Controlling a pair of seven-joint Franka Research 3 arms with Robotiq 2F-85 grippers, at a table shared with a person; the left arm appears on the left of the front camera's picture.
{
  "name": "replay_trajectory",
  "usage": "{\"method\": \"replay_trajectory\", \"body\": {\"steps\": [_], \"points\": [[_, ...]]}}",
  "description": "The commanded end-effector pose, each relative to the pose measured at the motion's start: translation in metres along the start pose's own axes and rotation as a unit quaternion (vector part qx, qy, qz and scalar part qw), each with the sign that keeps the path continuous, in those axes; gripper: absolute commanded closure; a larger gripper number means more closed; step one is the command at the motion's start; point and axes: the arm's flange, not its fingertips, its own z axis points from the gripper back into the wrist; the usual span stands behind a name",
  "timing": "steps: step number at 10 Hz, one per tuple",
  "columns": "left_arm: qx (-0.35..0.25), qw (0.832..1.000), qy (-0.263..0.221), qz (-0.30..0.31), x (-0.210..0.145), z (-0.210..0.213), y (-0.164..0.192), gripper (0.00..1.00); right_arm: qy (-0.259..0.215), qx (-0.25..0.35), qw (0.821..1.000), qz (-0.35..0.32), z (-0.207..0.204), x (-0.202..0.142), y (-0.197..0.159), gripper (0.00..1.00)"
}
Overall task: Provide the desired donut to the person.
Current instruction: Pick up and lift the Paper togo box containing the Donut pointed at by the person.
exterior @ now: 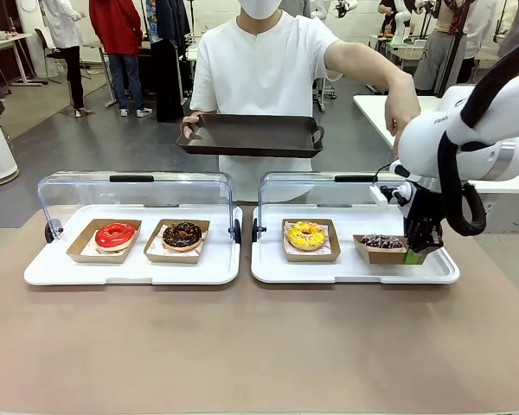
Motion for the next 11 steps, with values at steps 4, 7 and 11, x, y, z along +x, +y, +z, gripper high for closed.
{"method": "replay_trajectory", "body": {"steps": [4, 7, 11], "points": [[0.001, 1.000, -0.002, -0.001, 0.001, 0.001, -0.001, 0.00, 0.062, 0.003, 0.998, -0.016, 0.088, 0.037, 0.087, 1.00], [0.001, 1.000, -0.002, -0.001, 0.001, 0.001, -0.001, 0.00, 0.083, -0.033, 0.996, -0.012, 0.158, 0.065, 0.128, 1.00], [0.001, 1.000, -0.002, -0.001, 0.001, 0.001, -0.001, 0.00, 0.067, -0.050, 0.996, -0.015, 0.230, 0.083, 0.146, 1.00]]}}
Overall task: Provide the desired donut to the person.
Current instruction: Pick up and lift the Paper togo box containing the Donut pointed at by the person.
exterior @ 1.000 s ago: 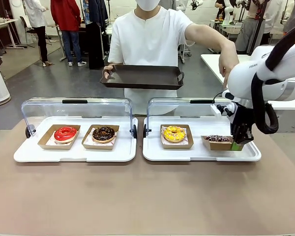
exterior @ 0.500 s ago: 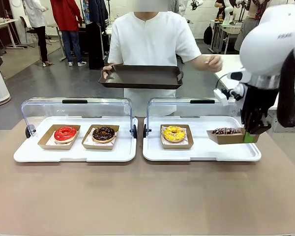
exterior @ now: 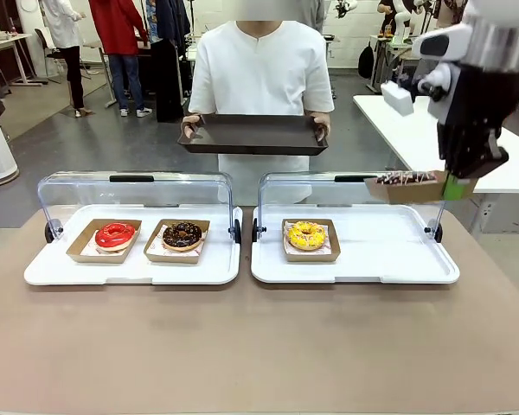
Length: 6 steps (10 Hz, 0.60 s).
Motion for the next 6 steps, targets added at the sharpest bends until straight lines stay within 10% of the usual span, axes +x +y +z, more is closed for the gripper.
{"method": "replay_trajectory", "body": {"steps": [1, 6], "points": [[0.001, 1.000, -0.002, -0.001, 0.0006, 0.0009, -0.0009, 0.00, -0.002, -0.004, 1.000, -0.017, 0.0182, 0.0028, -0.0093, 1.00], [0.001, 1.000, -0.002, -0.001, 0.0006, 0.0009, -0.0009, 0.00, -0.005, -0.010, 1.000, -0.008, 0.0207, 0.0005, -0.0046, 1.00]]}}
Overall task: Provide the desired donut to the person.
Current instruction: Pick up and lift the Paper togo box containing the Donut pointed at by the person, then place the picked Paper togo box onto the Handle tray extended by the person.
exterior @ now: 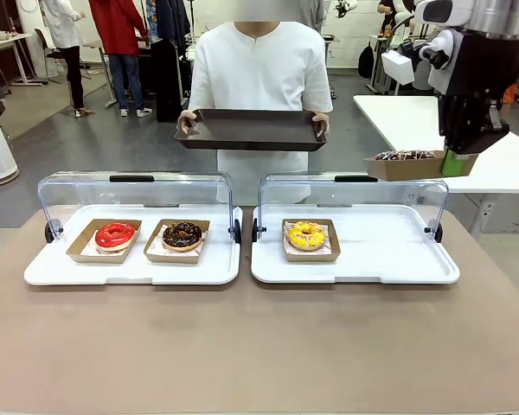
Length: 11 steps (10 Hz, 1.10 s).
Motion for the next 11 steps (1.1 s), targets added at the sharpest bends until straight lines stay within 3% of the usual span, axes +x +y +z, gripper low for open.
{"method": "replay_trajectory", "body": {"steps": [1, 11], "points": [[0.001, 1.000, -0.002, -0.001, 0.0006, 0.0009, -0.0009, 0.00, 0.002, 0.000, 1.000, -0.002, -0.0021, -0.0009, 0.0037, 1.00], [0.001, 1.000, -0.002, -0.001, 0.0006, 0.0009, -0.0009, 0.00, 0.002, 0.000, 1.000, -0.002, -0.0021, -0.0009, 0.0037, 1.00]]}}
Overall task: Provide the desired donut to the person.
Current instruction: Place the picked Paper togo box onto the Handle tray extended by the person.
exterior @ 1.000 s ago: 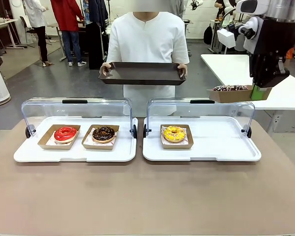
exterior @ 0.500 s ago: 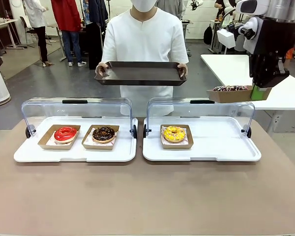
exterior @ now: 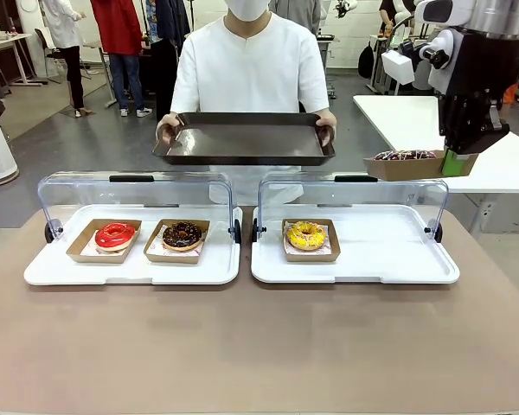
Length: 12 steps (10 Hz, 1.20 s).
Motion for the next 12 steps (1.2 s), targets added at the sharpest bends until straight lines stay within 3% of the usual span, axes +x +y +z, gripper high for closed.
{"method": "replay_trajectory", "body": {"steps": [1, 10, 12], "points": [[0.001, 1.000, -0.002, -0.001, 0.001, 0.001, -0.001, 0.00, 0.003, 0.000, 1.000, -0.002, -0.002, -0.001, 0.004, 1.00], [0.001, 1.000, -0.002, -0.001, 0.001, 0.001, -0.001, 0.00, 0.000, 0.000, 1.000, 0.001, 0.000, 0.000, 0.000, 0.98], [0.001, 1.000, -0.002, -0.001, 0.001, 0.001, -0.001, 0.00, -0.001, -0.014, 1.000, 0.002, 0.033, 0.030, -0.004, 0.98]]}}
